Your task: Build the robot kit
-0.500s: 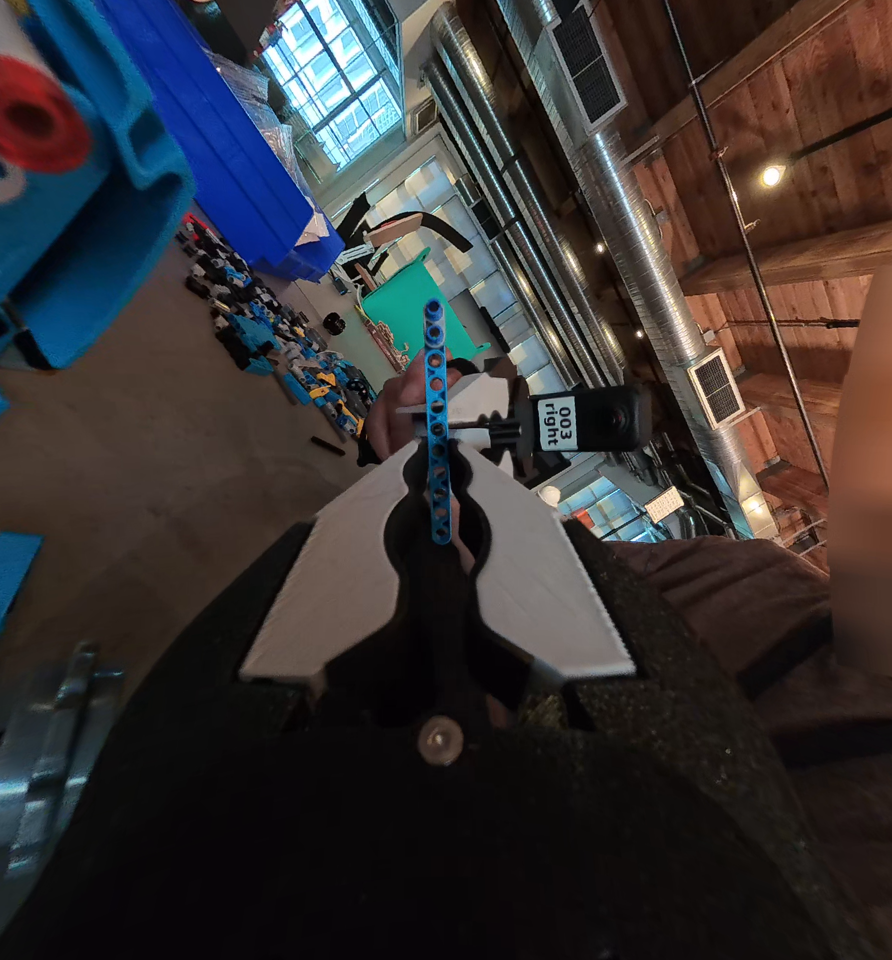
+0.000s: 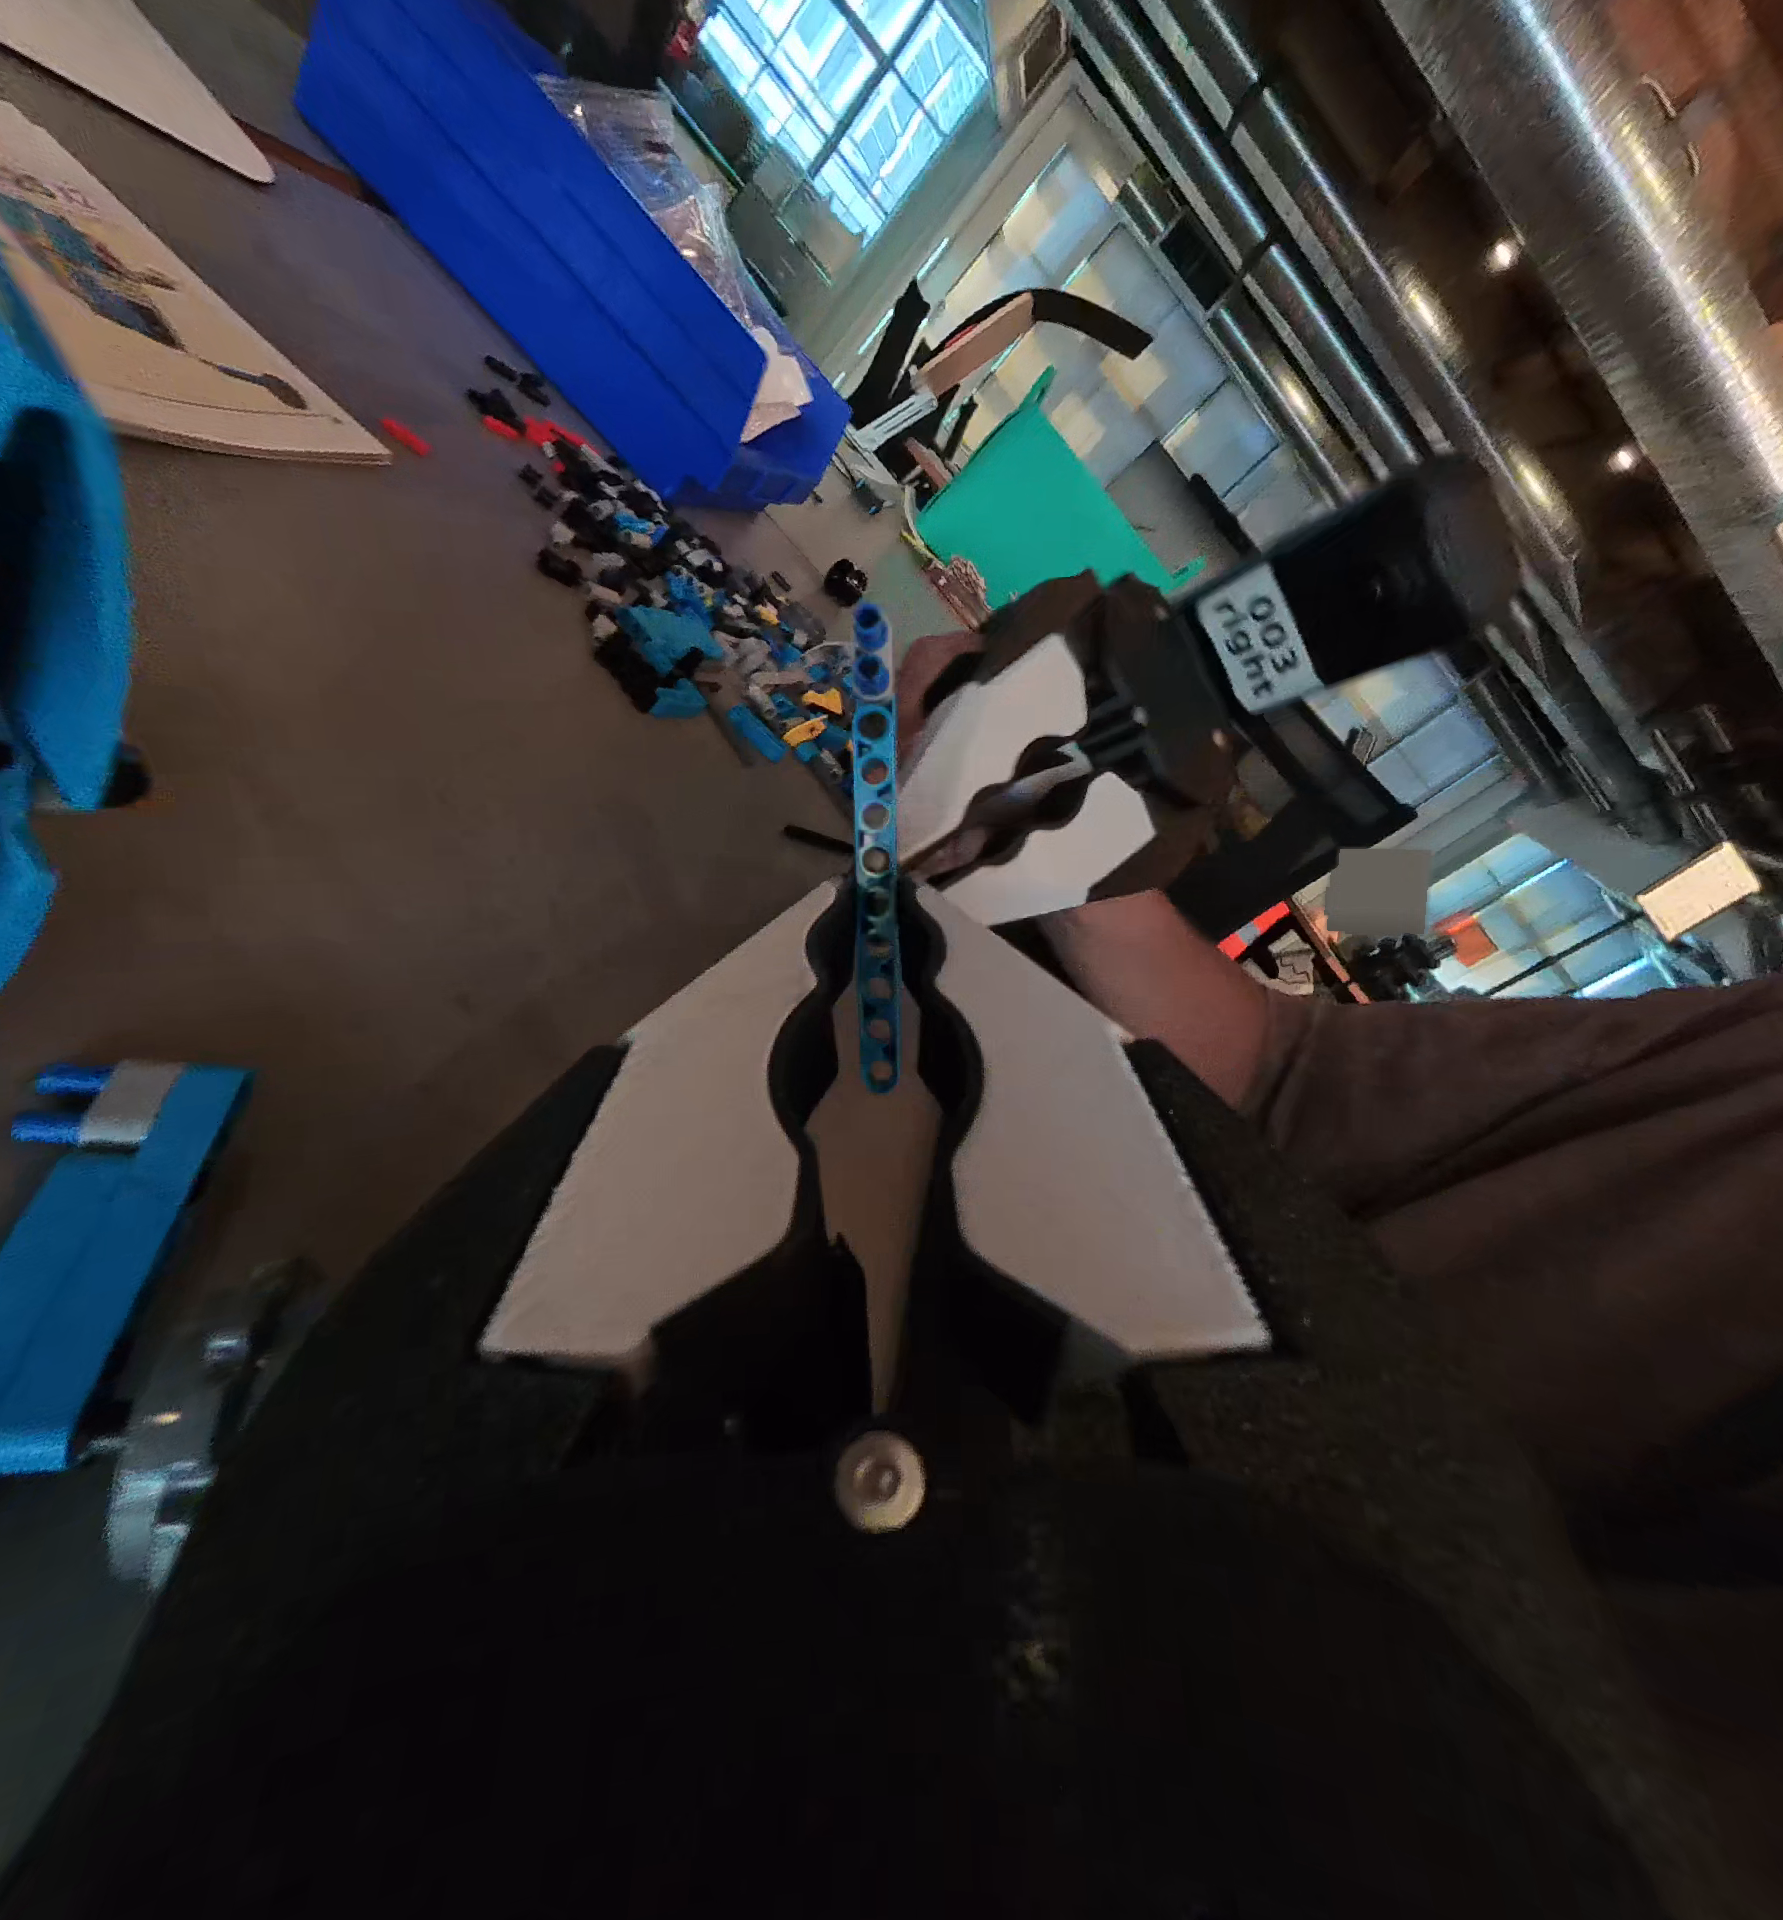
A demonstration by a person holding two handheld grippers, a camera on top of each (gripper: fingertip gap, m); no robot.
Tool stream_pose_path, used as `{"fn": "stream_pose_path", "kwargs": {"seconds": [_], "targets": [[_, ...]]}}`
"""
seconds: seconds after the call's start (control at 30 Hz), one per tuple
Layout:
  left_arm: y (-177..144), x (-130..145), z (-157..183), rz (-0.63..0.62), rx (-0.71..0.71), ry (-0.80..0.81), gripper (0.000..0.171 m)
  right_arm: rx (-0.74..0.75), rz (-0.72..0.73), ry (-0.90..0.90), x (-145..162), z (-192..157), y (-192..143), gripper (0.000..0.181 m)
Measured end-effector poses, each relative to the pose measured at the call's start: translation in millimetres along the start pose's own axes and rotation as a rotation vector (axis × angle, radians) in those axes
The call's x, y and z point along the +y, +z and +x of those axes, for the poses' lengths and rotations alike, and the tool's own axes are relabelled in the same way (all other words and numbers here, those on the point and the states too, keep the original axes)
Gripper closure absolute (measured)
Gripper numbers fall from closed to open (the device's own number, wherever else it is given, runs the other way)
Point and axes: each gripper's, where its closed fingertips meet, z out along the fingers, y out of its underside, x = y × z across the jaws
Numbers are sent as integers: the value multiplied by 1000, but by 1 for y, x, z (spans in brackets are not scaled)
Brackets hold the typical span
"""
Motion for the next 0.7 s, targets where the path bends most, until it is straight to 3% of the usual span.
{"fn": "stream_pose_path", "kwargs": {"seconds": [0.1,0.23,0.37,0.53,0.7], "targets": [[2,3,2,-16,-4,24,165,-92,-12,86,6,-8,1,174],[2,7,-9,-45,-35,-43,165,-56,18,70,6,-1,-7,173],[5,28,-27,-196,-76,-200,165,22,15,86,12,21,-19,172],[13,62,-46,-446,-272,-19,163,256,-39,220,35,75,-33,173],[8,66,-57,-529,-462,259,164,397,-18,423,47,117,-69,169]]}}
